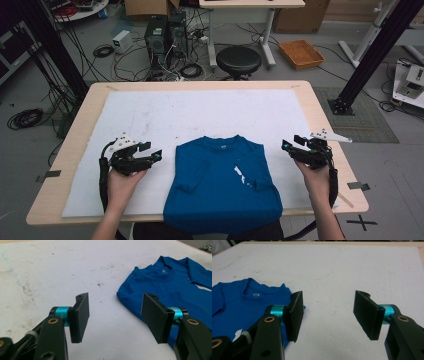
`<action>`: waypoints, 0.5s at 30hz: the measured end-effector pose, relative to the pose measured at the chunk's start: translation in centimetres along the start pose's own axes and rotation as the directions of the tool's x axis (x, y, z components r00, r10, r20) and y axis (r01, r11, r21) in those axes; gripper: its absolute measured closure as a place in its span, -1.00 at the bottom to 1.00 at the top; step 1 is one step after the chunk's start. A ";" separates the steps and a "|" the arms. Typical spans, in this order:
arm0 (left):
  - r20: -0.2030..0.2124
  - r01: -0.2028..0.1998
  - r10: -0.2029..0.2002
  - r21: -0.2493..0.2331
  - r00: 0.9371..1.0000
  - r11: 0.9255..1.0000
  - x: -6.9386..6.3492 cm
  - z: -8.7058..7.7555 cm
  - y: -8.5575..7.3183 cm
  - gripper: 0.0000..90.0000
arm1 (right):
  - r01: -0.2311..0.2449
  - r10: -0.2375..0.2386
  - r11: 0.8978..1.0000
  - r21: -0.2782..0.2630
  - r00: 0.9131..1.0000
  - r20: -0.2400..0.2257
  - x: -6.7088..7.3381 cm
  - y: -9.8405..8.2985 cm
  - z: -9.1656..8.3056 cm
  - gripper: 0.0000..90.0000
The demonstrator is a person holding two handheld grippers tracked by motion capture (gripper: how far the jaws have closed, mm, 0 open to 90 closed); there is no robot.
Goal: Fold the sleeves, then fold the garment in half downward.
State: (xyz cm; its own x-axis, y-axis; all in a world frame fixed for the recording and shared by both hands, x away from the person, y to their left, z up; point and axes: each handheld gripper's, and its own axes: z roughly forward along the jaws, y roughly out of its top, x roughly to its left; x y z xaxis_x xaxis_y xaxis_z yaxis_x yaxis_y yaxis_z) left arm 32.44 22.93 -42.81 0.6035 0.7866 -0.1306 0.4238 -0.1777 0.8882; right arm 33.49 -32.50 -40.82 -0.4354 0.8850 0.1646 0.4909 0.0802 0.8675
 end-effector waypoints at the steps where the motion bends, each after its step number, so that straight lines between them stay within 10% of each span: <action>1: -0.001 -0.001 0.001 -0.003 1.000 1.000 -0.1 0.0 0.0 -0.16 | 0.000 0.000 1.000 -0.002 1.000 -0.001 0.0 0.0 0.0 -0.08; 15: 0.007 -0.020 0.020 0.005 1.000 1.000 -0.7 0.3 0.1 -0.16 | -0.016 0.016 1.000 -0.020 1.000 -0.010 -0.1 0.4 0.1 -0.09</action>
State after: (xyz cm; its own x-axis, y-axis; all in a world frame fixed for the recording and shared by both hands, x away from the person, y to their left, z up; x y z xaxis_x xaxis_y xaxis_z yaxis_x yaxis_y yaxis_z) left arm 32.24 22.17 -42.73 0.6166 0.7787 -0.1161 0.4154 -0.1965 0.8882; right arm 33.79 -32.49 -40.49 -0.4353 0.8815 0.1828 0.4828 0.0572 0.8738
